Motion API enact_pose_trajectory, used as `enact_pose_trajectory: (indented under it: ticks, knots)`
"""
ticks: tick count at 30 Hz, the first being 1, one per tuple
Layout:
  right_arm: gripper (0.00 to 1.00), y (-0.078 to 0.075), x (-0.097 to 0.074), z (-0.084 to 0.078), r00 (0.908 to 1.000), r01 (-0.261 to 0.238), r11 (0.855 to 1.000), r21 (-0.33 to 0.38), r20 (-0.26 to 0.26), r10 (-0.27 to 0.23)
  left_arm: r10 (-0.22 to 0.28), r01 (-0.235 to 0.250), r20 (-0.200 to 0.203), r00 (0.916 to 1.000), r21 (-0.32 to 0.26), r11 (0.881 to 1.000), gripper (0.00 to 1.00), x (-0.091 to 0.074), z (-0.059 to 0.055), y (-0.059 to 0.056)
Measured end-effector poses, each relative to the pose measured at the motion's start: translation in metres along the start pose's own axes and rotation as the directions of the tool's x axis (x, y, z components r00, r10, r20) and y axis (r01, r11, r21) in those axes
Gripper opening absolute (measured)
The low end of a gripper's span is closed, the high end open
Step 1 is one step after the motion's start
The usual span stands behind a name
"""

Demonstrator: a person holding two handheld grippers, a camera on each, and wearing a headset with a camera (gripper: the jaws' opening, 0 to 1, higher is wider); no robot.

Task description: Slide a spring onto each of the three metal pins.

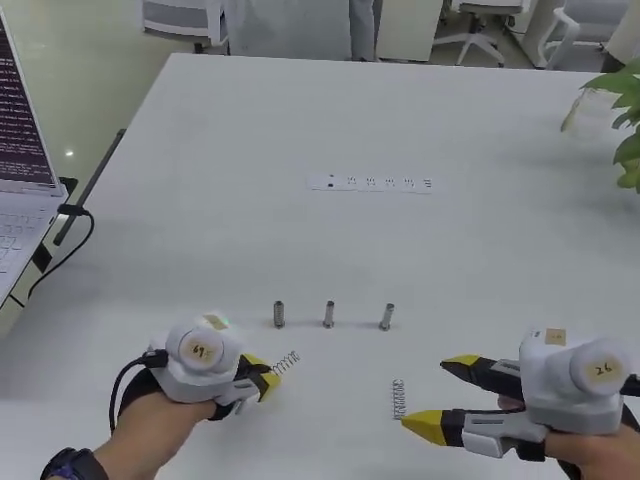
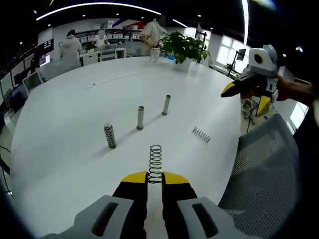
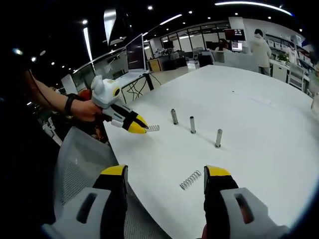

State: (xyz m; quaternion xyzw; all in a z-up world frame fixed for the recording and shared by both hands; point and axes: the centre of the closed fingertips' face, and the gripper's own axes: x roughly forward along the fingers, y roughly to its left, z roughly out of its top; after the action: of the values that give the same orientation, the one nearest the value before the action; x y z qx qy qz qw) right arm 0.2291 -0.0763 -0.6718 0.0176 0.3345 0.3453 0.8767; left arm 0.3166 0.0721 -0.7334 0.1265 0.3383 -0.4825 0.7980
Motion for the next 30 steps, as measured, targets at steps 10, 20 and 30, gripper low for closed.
enact_pose_trajectory:
  ticks: [10,20,30]
  knots:
    - [0.55,0.008,0.014,0.008,0.9985,-0.053,0.998,-0.016,0.01,0.053,-0.034,0.033,0.031,0.9989,0.048,0.998,0.02,-0.013,0.016,-0.014]
    - [0.49,0.015,0.025,0.016,0.9942,-0.105,0.994,-0.008,0.024,0.105,-0.077,0.072,0.052,0.9957,0.092,0.993,0.02,-0.018,0.031,-0.034]
    - [0.45,0.02,0.036,0.023,0.9893,-0.144,0.989,-0.034,0.02,0.145,-0.137,0.124,0.075,0.9877,0.149,0.981,0.02,-0.02,0.05,-0.061]
